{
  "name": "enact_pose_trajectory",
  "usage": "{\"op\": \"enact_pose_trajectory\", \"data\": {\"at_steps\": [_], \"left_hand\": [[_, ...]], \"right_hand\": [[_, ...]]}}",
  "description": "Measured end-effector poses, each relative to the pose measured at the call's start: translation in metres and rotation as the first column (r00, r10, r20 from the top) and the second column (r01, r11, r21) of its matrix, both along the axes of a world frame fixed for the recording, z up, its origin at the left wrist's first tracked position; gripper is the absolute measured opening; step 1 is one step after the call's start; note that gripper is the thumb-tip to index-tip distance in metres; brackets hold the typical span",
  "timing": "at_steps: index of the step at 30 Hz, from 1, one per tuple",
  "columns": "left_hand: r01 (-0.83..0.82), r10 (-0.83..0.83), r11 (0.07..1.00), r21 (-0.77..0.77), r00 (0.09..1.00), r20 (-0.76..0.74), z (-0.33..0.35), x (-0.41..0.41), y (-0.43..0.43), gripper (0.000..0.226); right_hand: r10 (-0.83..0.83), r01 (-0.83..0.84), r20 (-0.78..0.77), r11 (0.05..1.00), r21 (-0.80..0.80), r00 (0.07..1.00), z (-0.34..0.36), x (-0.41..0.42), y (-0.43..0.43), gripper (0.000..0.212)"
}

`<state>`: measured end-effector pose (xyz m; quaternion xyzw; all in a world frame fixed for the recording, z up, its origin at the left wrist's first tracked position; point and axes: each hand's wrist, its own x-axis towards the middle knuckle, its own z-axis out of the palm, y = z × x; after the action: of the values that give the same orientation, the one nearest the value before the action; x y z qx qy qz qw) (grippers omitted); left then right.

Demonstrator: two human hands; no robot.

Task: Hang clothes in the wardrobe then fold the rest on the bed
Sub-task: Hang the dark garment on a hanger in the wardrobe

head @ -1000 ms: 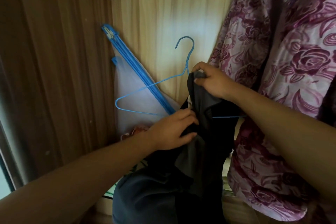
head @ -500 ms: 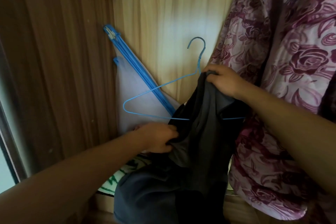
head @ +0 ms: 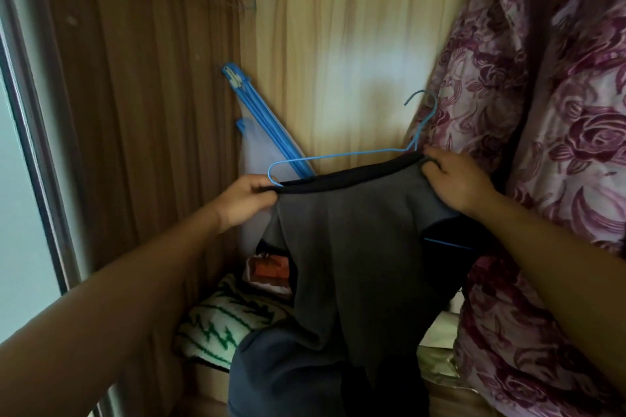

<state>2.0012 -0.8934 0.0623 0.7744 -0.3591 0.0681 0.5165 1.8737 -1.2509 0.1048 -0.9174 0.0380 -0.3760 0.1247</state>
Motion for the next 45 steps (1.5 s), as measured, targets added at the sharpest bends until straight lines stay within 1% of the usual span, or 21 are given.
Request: {"op": "enact_pose_trajectory", "data": {"at_steps": [3, 7, 10, 11, 13, 15, 16, 17, 19, 21, 23, 25, 28, 30, 31, 36, 38, 39, 42, 43, 45], "left_hand": [[0.009, -0.012, 0.998, -0.066, 0.999, -0.046, 0.016, -0.002, 0.0, 0.033], [-0.01, -0.004, 0.987, -0.161, 0.996, -0.084, 0.032, -0.004, 0.003, 0.027], [-0.052, 0.042, 0.983, -0.174, 0.998, -0.056, 0.041, -0.003, 0.003, 0.028], [-0.075, 0.075, 0.986, -0.148, 0.997, -0.009, 0.044, -0.003, 0.001, 0.027], [-0.111, 0.112, 0.994, -0.019, 0.977, 0.181, 0.052, -0.006, -0.007, 0.02], [-0.128, 0.044, 0.975, 0.18, 0.911, 0.41, 0.059, -0.014, -0.019, 0.012], [-0.131, -0.009, 0.958, 0.254, 0.874, 0.485, 0.062, -0.018, -0.026, 0.011], [-0.133, -0.046, 0.947, 0.294, 0.845, 0.532, 0.064, -0.023, -0.033, 0.013], [-0.155, -0.077, 0.934, 0.322, 0.793, 0.605, 0.066, -0.029, -0.045, 0.022], [-0.206, -0.09, 0.915, 0.345, 0.732, 0.676, 0.066, -0.032, -0.054, 0.021], [-0.249, -0.071, 0.912, 0.325, 0.685, 0.725, 0.07, -0.031, -0.056, 0.022], [-0.283, -0.001, 0.925, 0.254, 0.667, 0.745, 0.082, -0.025, -0.051, 0.024], [-0.295, 0.097, 0.945, 0.142, 0.668, 0.738, 0.104, -0.006, -0.036, 0.023], [-0.31, 0.135, 0.944, 0.108, 0.666, 0.733, 0.117, 0.003, -0.03, 0.022], [-0.322, 0.144, 0.941, 0.103, 0.657, 0.74, 0.123, 0.006, -0.032, 0.022], [-0.333, 0.092, 0.932, 0.146, 0.603, 0.792, 0.149, -0.001, -0.066, 0.023], [-0.296, 0.083, 0.947, 0.127, 0.606, 0.791, 0.162, 0.0, -0.076, 0.023], [-0.265, 0.082, 0.958, 0.109, 0.62, 0.78, 0.168, 0.002, -0.077, 0.027], [-0.176, 0.058, 0.981, 0.084, 0.674, 0.736, 0.181, 0.014, -0.069, 0.054], [-0.176, 0.062, 0.981, 0.076, 0.666, 0.744, 0.183, 0.021, -0.064, 0.057], [-0.206, 0.111, 0.978, 0.024, 0.618, 0.779, 0.185, 0.037, -0.055, 0.051]], "right_hand": [[-0.049, 0.05, 0.002, 0.998, -0.026, 0.999, -0.001, -0.002, -0.001, 0.029], [-0.068, 0.068, 0.001, 0.994, -0.081, 0.998, 0.003, -0.012, 0.0, 0.021], [-0.105, 0.096, -0.028, 0.971, -0.219, 0.994, -0.001, -0.019, 0.002, 0.022], [-0.115, 0.105, -0.025, 0.963, -0.247, 0.993, -0.002, -0.019, 0.004, 0.022], [-0.098, 0.096, 0.001, 0.973, -0.21, 0.995, 0.001, -0.019, 0.01, 0.019], [-0.05, 0.054, 0.031, 0.987, -0.154, 0.998, 0.008, -0.019, 0.018, 0.017], [-0.02, 0.025, 0.037, 0.99, -0.141, 0.999, 0.012, -0.019, 0.022, 0.019], [0.006, -0.001, 0.035, 0.99, -0.138, 0.999, 0.017, -0.02, 0.027, 0.021], [0.058, -0.055, 0.02, 0.987, -0.151, 0.998, 0.025, -0.021, 0.037, 0.02], [0.121, -0.12, 0.001, 0.983, -0.138, 0.993, 0.031, -0.021, 0.048, 0.017], [0.164, -0.164, -0.008, 0.98, -0.116, 0.986, 0.036, -0.022, 0.051, 0.015], [0.166, -0.168, -0.028, 0.98, -0.103, 0.986, 0.041, -0.027, 0.044, 0.017], [0.08, -0.085, -0.065, 0.993, -0.077, 0.995, 0.051, -0.04, 0.019, 0.02], [0.042, -0.044, -0.05, 0.998, -0.04, 0.998, 0.059, -0.047, 0.011, 0.022], [0.025, -0.026, -0.036, 0.998, -0.05, 0.999, 0.063, -0.048, 0.013, 0.022], [-0.084, 0.096, 0.07, 0.974, -0.204, 0.994, 0.085, -0.041, 0.033, 0.028], [-0.096, 0.114, 0.093, 0.972, -0.204, 0.991, 0.098, -0.048, 0.032, 0.023], [-0.096, 0.115, 0.106, 0.974, -0.196, 0.99, 0.105, -0.053, 0.03, 0.021], [-0.126, 0.156, 0.166, 0.971, -0.184, 0.978, 0.13, -0.069, 0.022, 0.023], [-0.136, 0.17, 0.186, 0.969, -0.177, 0.973, 0.139, -0.074, 0.02, 0.024], [-0.156, 0.192, 0.214, 0.968, -0.159, 0.964, 0.155, -0.082, 0.017, 0.024]]}}
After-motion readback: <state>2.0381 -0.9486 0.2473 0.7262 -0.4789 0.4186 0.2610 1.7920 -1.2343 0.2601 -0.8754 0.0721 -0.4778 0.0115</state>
